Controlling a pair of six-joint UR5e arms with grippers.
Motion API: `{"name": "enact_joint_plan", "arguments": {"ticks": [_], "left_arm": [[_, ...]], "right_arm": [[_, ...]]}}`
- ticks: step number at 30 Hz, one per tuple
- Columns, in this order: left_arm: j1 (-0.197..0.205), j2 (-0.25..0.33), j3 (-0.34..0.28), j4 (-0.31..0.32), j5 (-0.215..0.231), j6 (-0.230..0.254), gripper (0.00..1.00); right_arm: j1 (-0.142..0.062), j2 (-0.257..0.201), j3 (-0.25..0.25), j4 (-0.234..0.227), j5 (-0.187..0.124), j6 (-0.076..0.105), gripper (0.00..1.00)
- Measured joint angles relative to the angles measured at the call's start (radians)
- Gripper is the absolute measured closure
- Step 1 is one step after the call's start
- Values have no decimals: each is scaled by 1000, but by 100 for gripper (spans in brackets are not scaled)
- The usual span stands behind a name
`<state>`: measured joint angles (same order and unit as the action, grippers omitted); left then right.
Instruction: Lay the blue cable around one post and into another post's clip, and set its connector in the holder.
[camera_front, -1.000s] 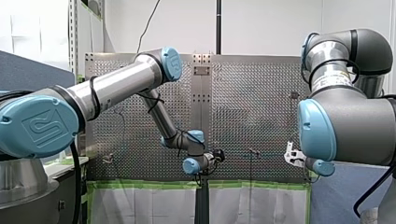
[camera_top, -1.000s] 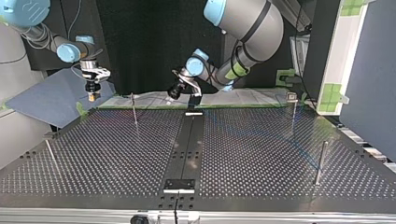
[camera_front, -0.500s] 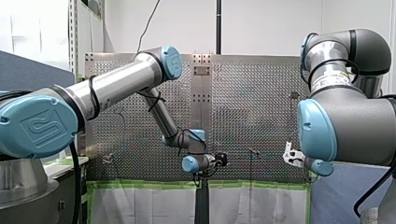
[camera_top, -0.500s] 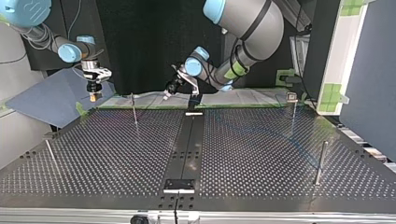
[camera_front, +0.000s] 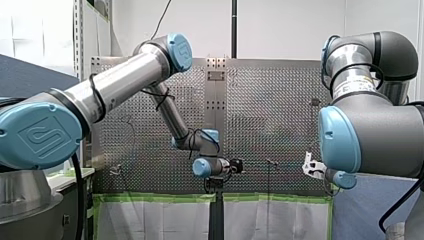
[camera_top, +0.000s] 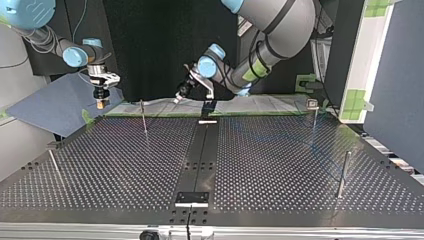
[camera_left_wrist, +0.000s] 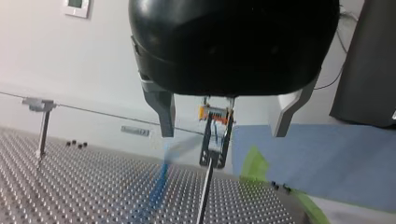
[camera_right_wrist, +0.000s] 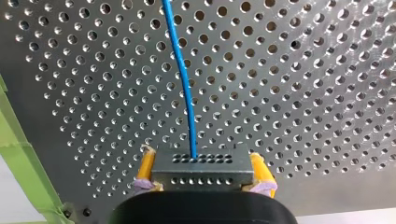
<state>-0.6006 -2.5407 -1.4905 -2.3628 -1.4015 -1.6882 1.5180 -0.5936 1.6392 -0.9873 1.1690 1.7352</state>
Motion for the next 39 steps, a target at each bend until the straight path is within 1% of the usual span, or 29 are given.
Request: {"name": "enact_joint_plan", "arguments": {"ticks": [2, 6, 15, 20, 27, 35, 39], "left_arm": [[-6, 14, -17, -2, -8, 11, 0], [-19, 24, -33, -3, -28, 20, 0], [-51, 38, -37, -3, -46, 27, 0], [-74, 68, -34, -6, -78, 30, 0], [-127, 80, 8, -45, -130, 18, 0], [-194, 69, 72, -111, -197, 9, 0], [-211, 49, 101, -146, -231, -3, 0]], "right_arm": [[0, 0, 0, 1, 0, 0, 100], [1, 0, 0, 2, 3, 0, 100], [1, 1, 0, 4, 5, 0, 100], [1, 1, 0, 5, 5, 0, 100], [3, 1, 0, 5, 2, 0, 100], [6, 1, 0, 6, 1, 0, 100], [7, 1, 0, 7, 0, 0, 100]]}}
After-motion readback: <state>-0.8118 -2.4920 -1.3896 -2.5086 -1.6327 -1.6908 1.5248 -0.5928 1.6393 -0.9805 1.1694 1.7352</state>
